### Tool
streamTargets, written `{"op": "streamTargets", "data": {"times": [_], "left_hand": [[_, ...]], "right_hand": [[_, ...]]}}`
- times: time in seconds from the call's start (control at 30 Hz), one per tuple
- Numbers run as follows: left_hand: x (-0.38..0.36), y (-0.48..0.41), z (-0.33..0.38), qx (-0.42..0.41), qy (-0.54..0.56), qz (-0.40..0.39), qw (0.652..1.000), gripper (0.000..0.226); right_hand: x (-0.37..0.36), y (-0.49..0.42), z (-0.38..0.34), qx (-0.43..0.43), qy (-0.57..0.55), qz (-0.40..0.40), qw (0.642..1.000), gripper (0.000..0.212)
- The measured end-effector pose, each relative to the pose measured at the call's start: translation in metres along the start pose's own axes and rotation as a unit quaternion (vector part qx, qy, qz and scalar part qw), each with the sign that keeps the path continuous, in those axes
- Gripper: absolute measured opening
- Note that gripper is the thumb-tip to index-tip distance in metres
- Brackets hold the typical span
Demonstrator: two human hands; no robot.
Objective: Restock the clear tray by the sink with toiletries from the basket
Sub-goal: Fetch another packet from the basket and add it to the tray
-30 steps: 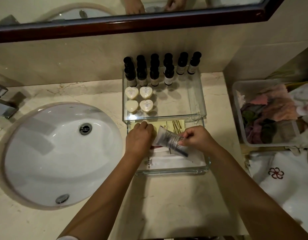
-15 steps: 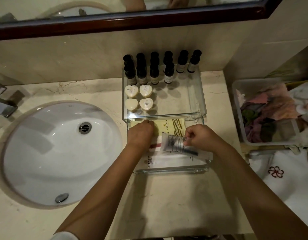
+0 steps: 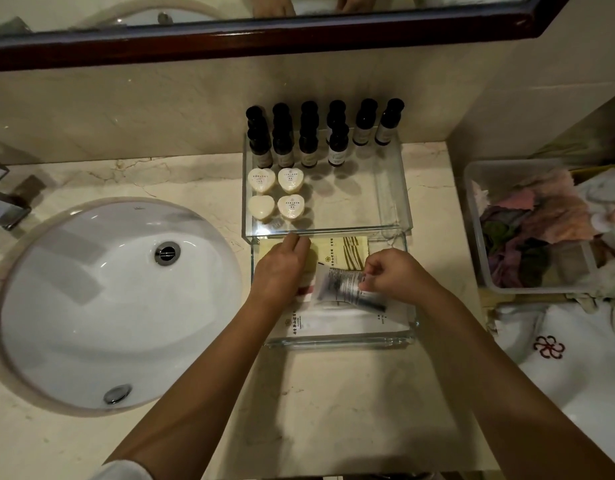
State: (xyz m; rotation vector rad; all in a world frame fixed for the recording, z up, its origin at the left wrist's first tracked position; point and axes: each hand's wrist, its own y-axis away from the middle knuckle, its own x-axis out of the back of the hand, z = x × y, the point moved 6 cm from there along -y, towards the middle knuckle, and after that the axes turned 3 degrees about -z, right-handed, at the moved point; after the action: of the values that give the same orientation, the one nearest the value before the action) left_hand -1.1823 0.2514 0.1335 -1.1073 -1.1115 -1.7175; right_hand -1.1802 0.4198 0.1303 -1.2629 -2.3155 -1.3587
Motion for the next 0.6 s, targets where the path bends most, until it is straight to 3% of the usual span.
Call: {"op": "streamTargets", "data": {"times": [0.1,0.2,0.33,0.47,0.6], "left_hand": [[-0.0035,0.0050,-0.0013,-0.013,0.064,0.011,0.998,0.041],[-0.0083,0.0044,0.0025,-0.068,0.014,0.009,0.998,0.047],[-0.0084,0.0011,0.0013,-0.078,-0.020,0.015,0.997,0.060],[-0.0117,-0.0008,0.0001,-0.083,-0.032,0.016,0.996,0.075],[-0.0076,0.0013,0.0023,-0.092,-0.068,0.030,0.993,0.075]], "right_hand": [[0.0008,0.0018,0.0022,-0.005,-0.034,0.023,0.999,0.031],[0.0032,0.0050,0.0022,0.008,-0.055,0.057,0.997,0.035],[0.0022,0.0079,0.0032,0.019,-0.090,0.070,0.993,0.019],[0.0058,0.0097,0.0030,0.023,-0.124,0.090,0.988,0.029],[0.0041,0.0098,0.0021,0.019,-0.081,0.074,0.994,0.031]]}}
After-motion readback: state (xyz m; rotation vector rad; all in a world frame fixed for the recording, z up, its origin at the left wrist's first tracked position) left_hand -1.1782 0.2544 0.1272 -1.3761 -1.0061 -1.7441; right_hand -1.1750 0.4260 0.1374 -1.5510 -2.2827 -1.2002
